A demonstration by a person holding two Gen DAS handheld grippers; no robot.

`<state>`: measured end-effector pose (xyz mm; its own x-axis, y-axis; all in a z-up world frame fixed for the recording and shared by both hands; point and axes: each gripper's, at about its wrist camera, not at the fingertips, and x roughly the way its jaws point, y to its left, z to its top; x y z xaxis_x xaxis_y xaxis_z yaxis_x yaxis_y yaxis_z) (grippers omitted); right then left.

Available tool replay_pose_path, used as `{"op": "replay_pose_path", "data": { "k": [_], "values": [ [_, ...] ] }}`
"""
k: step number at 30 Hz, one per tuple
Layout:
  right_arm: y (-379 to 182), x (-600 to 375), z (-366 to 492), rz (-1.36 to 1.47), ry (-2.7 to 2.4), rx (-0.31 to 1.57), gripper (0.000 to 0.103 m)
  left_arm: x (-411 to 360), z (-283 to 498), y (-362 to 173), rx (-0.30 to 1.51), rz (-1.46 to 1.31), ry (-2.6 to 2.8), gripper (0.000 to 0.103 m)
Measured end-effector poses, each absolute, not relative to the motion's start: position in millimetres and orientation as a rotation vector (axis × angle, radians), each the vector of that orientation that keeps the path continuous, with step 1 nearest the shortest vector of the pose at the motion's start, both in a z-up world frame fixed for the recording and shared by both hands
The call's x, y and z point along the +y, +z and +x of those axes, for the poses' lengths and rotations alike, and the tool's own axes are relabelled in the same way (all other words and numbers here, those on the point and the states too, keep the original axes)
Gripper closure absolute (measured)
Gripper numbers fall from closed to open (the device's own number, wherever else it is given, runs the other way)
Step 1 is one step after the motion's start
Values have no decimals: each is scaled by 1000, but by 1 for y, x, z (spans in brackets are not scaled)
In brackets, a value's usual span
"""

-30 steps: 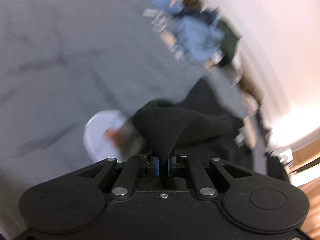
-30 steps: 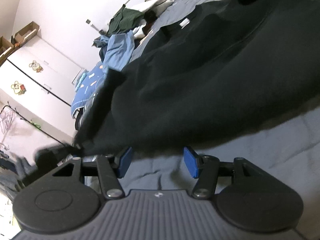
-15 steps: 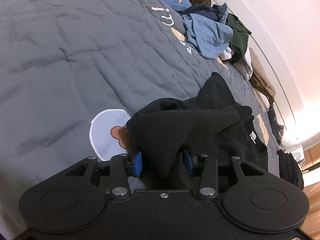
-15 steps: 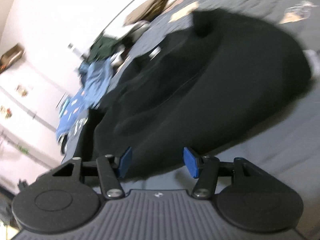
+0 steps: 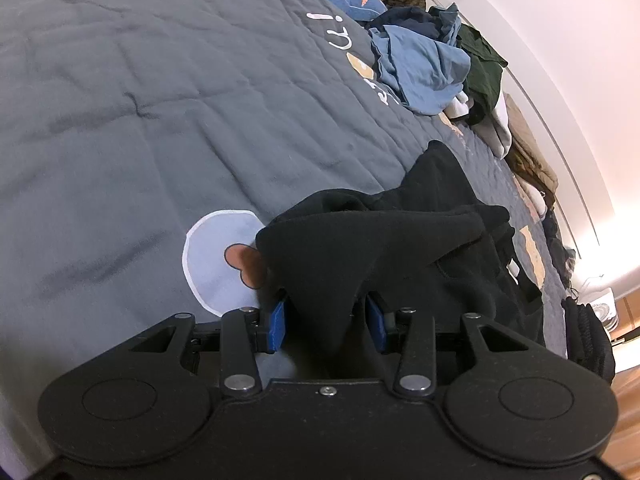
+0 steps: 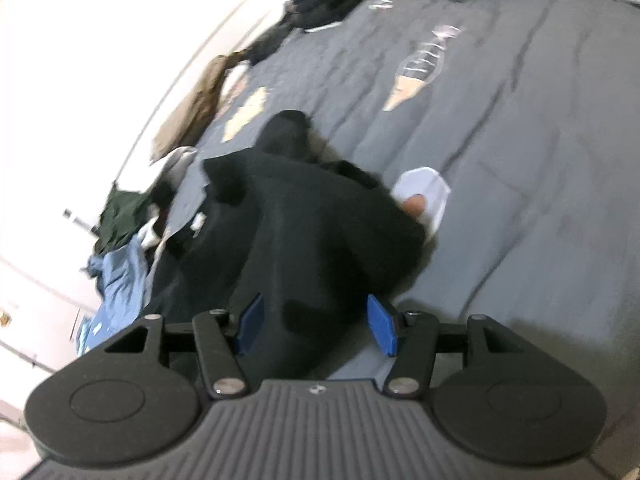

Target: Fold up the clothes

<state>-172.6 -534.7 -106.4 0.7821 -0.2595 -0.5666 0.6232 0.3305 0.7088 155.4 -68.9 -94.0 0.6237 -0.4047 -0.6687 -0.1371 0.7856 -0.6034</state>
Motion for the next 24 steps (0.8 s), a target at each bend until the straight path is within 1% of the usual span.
{"op": "replay_pose_path", "data": {
  "k": [3,7,8,10,11,12,13,14,16,17,21,24],
  "values": [
    [-117,-540,-163,1115,-623,406,47,-68,155,-94,902,-672,-166,62],
    [-117,-543,-154,1088,-633,382,47,-69,156,-94,898,-666,-163,62],
    [-115,-543,-154,1089,-636,365,51,-69,155,-94,897,-663,-162,62],
    [-113,-543,-156,1088,-647,325,67,-70,155,-94,893,-658,-159,62],
    [-112,-544,-157,1086,-651,315,79,-70,155,-94,892,-656,-157,62],
    [-110,-544,-158,1087,-654,302,87,-69,155,-94,886,-654,-154,63],
    [-109,-544,-159,1090,-656,284,89,-69,155,-94,883,-654,-153,68],
    [-106,-545,-161,1094,-658,257,92,-67,155,-94,881,-658,-155,79],
    [-98,-546,-168,1114,-658,181,93,-62,154,-93,874,-694,-165,90],
    [-95,-548,-173,1135,-658,141,94,-60,154,-93,870,-712,-170,93],
    [-93,-555,-186,1204,-678,59,94,-56,151,-86,848,-732,-196,94],
    [-107,-561,-182,1245,-718,98,94,-59,154,-88,873,-696,-207,94]
  ]
}}
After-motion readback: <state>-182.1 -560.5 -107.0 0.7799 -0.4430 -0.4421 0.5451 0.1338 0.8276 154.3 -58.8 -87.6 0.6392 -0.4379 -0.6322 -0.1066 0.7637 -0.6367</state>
